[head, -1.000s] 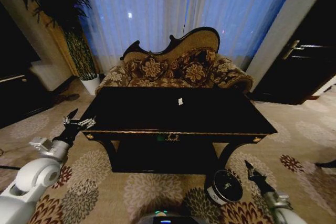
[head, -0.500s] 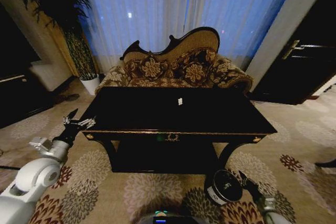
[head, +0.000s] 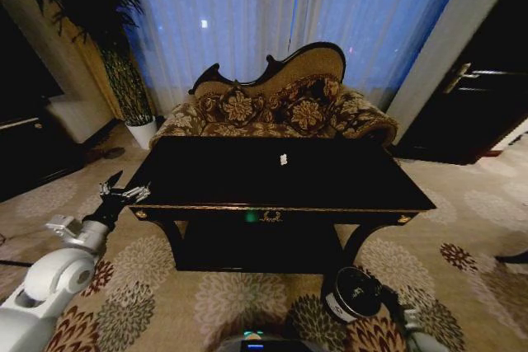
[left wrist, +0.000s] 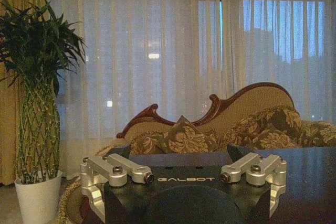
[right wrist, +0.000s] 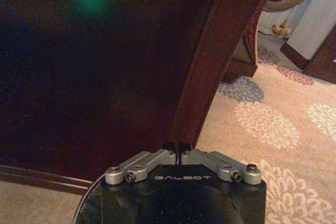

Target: Move to the front of the table and place the trash on the table into the trash bin.

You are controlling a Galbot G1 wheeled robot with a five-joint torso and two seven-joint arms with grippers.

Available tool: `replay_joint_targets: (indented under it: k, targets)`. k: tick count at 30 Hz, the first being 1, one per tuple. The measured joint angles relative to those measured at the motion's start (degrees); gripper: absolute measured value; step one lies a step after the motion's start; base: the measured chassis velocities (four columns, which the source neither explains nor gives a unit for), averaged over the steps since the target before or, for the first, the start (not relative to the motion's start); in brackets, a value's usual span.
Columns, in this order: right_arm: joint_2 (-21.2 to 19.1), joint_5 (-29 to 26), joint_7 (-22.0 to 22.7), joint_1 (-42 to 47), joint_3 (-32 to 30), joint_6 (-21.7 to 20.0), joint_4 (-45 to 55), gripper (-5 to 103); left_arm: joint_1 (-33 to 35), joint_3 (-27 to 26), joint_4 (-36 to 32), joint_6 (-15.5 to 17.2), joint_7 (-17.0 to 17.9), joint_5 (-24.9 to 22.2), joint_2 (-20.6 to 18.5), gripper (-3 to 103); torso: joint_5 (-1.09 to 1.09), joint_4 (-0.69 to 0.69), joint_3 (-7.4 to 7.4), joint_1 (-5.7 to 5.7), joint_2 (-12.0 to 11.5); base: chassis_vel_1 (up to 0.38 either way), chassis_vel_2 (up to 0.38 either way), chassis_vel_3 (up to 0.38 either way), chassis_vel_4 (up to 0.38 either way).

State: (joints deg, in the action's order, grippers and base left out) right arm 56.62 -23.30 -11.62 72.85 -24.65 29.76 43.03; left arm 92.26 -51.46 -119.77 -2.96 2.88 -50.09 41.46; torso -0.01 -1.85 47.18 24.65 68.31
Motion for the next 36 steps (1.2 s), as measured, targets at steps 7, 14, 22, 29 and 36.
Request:
replay_joint_targets:
  k: [7,14,22,29,36]
  targets:
    - [1.03,2.78,0.09,-2.68,1.75,0.65,-3.46,0,0.00,0.00,0.00,0.00,0.00,0.00,0.00,100,0.02,0.00,0.00,0.00,0.00,0.000,0.000,0.000,0.000]
    - [1.90,3.84,0.41,-4.38,2.22,0.61,-4.54,0,0.00,0.00,0.00,0.01,0.00,0.00,0.00,100,0.01,0.01,0.00,0.00,0.00,0.000,0.000,0.000,0.000]
    - [1.90,2.33,0.39,-4.83,2.24,-0.08,-5.12,22,0.00,0.00,0.00,0.00,0.00,0.00,0.00,100,0.00,0.00,0.00,0.00,0.00,0.000,0.000,0.000,0.000]
    - [1.64,2.02,0.34,-4.83,2.20,-0.24,-5.18,44,0.00,0.00,0.00,0.00,0.00,0.00,0.00,100,0.00,0.00,0.00,0.00,0.00,0.000,0.000,0.000,0.000]
    - [1.27,1.38,0.35,-3.82,1.69,-0.28,-4.13,71,0.00,0.00,0.00,0.00,0.00,0.00,0.00,100,0.01,0.01,0.00,0.00,0.00,0.000,0.000,0.000,0.000]
